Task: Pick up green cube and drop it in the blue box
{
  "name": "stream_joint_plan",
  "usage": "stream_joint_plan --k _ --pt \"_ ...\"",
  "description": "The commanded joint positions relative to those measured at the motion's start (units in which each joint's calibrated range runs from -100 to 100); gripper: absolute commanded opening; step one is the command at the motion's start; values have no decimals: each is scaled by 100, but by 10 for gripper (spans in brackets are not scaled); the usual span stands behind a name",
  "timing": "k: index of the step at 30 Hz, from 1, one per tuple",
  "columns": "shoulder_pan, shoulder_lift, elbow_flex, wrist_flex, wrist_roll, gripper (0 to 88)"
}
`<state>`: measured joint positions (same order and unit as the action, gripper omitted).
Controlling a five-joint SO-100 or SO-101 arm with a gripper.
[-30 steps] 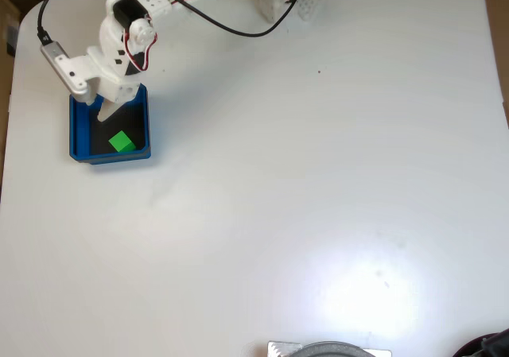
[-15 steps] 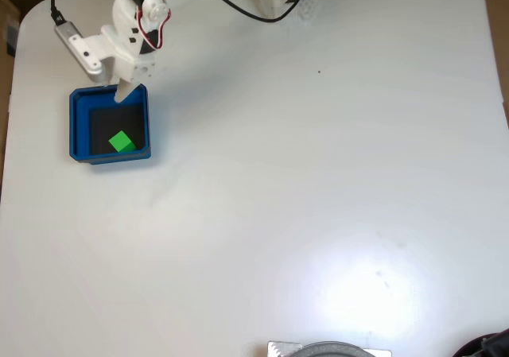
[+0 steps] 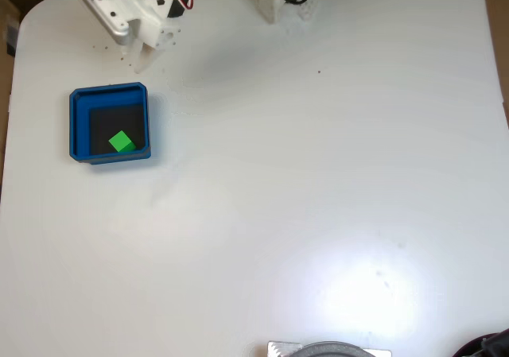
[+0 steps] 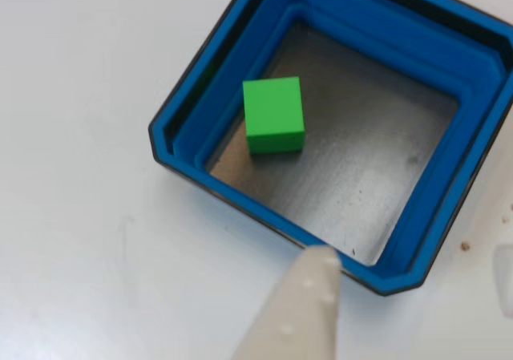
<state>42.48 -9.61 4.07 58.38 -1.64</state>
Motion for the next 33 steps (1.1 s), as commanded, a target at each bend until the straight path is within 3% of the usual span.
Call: stream_joint_plan --k 1,15,33 --pt "-65 -987 966 -844 -20 132" --pt "-179 -3655 4862 -2483 5 132" --pt "-195 -6865 8157 -2613 10 132"
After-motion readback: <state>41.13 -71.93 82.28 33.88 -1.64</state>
